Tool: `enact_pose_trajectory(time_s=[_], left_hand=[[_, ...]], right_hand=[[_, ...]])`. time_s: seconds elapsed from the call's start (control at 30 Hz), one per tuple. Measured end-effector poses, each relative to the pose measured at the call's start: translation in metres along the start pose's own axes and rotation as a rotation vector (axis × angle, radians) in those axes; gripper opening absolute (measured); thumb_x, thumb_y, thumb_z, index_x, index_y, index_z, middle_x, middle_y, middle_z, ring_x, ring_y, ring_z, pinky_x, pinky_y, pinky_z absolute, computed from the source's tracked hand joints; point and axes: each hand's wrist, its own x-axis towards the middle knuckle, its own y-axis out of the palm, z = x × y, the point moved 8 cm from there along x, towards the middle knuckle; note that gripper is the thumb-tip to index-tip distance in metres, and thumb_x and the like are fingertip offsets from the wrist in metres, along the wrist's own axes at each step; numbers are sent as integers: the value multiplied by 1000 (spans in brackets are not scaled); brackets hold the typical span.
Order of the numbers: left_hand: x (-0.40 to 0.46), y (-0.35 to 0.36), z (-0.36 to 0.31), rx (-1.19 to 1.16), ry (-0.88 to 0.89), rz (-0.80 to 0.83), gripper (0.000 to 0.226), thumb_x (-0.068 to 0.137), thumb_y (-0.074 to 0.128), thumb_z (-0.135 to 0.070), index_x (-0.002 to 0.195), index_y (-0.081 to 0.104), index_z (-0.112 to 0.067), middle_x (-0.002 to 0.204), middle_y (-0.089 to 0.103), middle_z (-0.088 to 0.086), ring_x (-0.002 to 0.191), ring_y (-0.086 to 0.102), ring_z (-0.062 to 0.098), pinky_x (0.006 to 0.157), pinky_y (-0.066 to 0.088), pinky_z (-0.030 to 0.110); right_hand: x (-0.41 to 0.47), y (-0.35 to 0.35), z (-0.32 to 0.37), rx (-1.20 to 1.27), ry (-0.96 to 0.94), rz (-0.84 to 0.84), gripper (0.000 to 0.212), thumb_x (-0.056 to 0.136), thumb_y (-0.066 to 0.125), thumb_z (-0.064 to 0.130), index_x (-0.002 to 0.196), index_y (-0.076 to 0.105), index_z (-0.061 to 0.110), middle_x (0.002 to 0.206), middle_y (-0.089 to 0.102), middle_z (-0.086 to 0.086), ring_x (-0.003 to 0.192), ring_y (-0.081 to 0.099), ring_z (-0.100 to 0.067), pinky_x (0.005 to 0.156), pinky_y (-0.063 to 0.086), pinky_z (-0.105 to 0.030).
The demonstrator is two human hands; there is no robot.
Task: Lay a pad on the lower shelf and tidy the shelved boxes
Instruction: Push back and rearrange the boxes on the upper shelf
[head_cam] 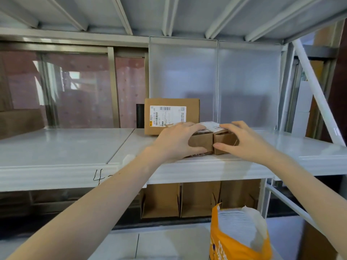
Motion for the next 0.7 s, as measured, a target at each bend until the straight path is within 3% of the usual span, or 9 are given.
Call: enact_pose_trajectory(time_s=[0.13,0.4,0.53,0.7], left_hand=[[-2,-4,0,-1,25,3,62,80,56,-58,134,41,-33,132,55,-8,116,51,17,86,47,35],[-17,-42,15,-22,1,-102,56,85,55,-51,136,39,-32,133,55,-9,117,52,16,78,40,27],[-40,-83,44,29,-37,-186,56,84,54,-53,135,38,-36,133,54,-14,117,52,16,82,43,32],[-85,-133,100,100,-107,-237,53,85,55,-50,134,39,-35,131,55,-14,115,52,16,82,43,32]], right_hand=[[2,0,1,60,-1,-45,69,78,64,50,138,39,26,138,42,-4,121,47,-20,93,37,-28],[2,-33,30,90,-21,-305,49,80,62,45,123,52,25,125,53,-5,110,51,-24,83,36,-30],[4,-45,68,162,-63,-413,48,80,62,47,122,53,25,123,55,-4,112,51,-24,83,34,-30],[17,-29,142,270,-144,-429,51,79,63,48,124,53,26,123,54,-3,116,49,-21,86,33,-27]])
